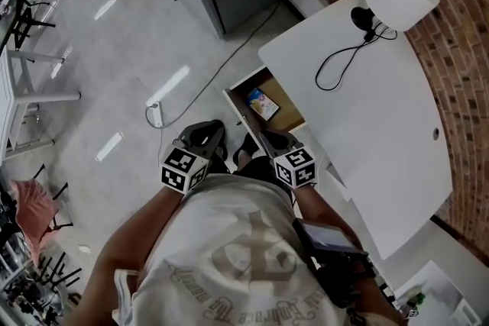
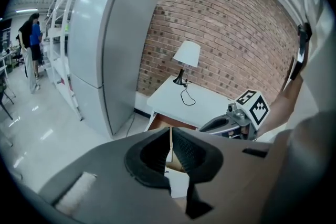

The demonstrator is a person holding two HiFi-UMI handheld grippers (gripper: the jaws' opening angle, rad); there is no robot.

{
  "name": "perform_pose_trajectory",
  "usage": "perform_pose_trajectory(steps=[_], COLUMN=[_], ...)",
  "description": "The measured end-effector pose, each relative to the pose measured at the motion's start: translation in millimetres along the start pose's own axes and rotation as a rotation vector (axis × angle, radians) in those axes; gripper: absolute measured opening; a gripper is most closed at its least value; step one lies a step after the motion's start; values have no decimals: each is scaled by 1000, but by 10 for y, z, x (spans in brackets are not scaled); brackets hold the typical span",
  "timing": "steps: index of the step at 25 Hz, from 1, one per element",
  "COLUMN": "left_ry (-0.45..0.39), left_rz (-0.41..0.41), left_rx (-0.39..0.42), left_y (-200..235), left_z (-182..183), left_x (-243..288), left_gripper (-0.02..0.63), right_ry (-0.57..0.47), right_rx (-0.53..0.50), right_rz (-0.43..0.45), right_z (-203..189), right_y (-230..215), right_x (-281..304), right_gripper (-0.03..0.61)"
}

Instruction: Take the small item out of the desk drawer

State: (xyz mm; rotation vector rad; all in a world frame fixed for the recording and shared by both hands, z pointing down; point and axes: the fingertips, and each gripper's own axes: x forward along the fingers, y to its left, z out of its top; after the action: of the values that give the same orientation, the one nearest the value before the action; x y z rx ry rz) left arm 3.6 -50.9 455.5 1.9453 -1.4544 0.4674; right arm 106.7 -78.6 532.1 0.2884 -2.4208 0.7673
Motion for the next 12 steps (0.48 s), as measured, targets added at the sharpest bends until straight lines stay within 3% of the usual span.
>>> perform_pose_trajectory(steps=[10,12], left_ry=[2,11], left_rz=[-72,-91], left_rx=[-60,-75], left_y=[190,192], left_z=[-176,-260], left_x=[209,225], left_gripper=[17,17], right_ry=[17,47], right_rx=[-42,-64], right_rz=[-5,-15], right_z=[117,95], right_y=[22,42], right_x=[289,350], right_gripper=[21,173])
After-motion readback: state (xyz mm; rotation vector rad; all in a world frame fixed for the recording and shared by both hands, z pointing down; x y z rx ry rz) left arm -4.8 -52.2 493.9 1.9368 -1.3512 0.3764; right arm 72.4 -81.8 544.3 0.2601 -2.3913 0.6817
